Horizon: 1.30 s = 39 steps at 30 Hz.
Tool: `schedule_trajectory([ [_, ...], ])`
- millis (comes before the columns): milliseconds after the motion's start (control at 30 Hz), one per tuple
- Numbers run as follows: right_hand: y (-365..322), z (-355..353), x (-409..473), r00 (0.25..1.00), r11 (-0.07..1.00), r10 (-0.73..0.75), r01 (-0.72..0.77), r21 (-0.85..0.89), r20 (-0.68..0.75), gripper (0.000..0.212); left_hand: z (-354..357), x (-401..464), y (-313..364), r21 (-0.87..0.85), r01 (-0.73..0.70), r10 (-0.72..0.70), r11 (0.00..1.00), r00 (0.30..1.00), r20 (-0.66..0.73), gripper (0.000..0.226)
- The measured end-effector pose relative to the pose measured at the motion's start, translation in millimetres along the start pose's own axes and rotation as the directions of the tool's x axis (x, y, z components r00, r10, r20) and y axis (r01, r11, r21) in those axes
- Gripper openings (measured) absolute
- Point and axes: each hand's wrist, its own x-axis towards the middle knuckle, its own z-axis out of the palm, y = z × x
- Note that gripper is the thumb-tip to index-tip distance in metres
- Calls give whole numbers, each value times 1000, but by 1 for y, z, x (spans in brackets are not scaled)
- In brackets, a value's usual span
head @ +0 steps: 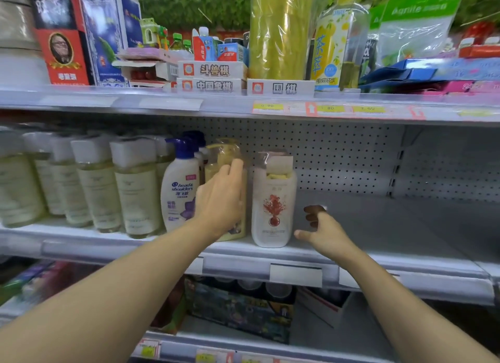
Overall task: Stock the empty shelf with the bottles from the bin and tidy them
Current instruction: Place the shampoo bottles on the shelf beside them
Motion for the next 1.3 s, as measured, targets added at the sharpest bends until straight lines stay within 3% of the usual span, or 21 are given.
schedule_trajectory([
  [100,-4,4,-13,999,992,-19,22,-122,26,72,5,-28,-19,107,-49,32,993,988,154,47],
  [267,-12,12,-39,997,942,-55,68,-328,48,72,12,-70,-43,200,-24,-55,979,923,380,57],
  [367,-15,22,-60,995,904,-64,90,-418,77,70,17,-95,-56,206,4,-99,979,883,458,67],
  [700,12,84,-143,987,868,11,72,-492,162,70,40,-182,-80,176,-26,-83,984,805,588,60],
  [867,48,122,-181,959,844,147,6,-536,241,73,64,-232,-90,130,-5,-88,992,706,703,68],
  [1000,83,151,-211,923,832,253,-55,-552,290,75,92,-280,-97,101,38,-103,994,612,784,62],
  [1300,173,204,-255,803,833,409,-134,-537,433,75,155,-371,-108,140,117,-176,983,399,900,63],
])
